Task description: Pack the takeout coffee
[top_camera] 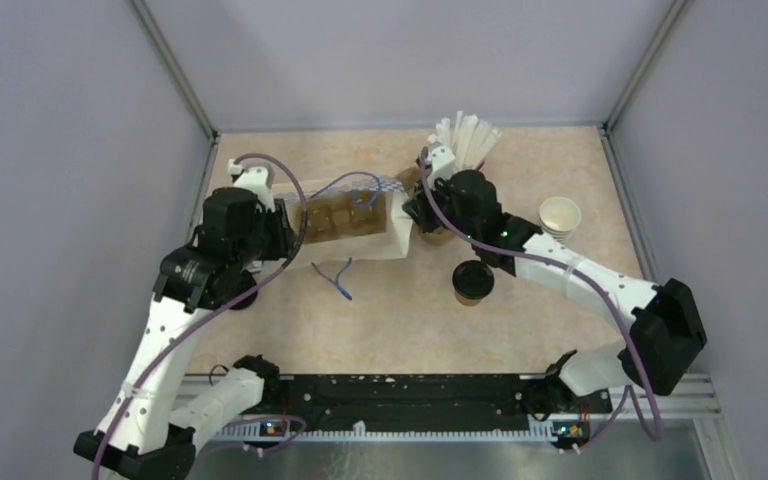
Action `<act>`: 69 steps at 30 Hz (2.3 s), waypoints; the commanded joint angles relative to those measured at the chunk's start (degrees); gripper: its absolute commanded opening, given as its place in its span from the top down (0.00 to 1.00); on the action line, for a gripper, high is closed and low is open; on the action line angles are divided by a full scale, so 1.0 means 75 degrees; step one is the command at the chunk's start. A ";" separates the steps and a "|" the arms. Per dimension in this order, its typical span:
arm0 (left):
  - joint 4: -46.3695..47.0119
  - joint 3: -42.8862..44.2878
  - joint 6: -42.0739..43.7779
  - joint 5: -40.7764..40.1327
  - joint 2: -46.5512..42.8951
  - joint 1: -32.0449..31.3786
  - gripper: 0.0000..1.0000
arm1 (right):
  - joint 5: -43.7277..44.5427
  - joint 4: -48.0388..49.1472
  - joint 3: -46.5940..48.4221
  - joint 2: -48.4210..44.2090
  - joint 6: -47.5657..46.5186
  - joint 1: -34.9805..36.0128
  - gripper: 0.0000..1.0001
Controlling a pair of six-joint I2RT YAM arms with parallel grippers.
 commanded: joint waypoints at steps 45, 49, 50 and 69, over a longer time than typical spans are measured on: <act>-0.2517 0.1451 0.0277 -0.0535 0.0825 -0.0015 0.12 | 0.0260 -0.0419 0.0463 -0.0641 0.2424 0.0170 1.00; -0.2231 0.1102 0.0325 -0.0637 0.0829 -0.0008 0.21 | 0.0286 -0.0480 0.0453 -0.0661 0.2414 0.0170 1.00; -0.2186 0.1057 0.0325 -0.0731 0.0829 -0.0014 0.24 | 0.0296 -0.0477 0.0423 -0.0679 0.2399 0.0170 1.00; -0.0852 0.0433 0.0879 -0.1377 0.0627 -0.0015 0.65 | 0.0181 -0.0363 -0.0068 -0.1108 0.2387 0.0170 1.00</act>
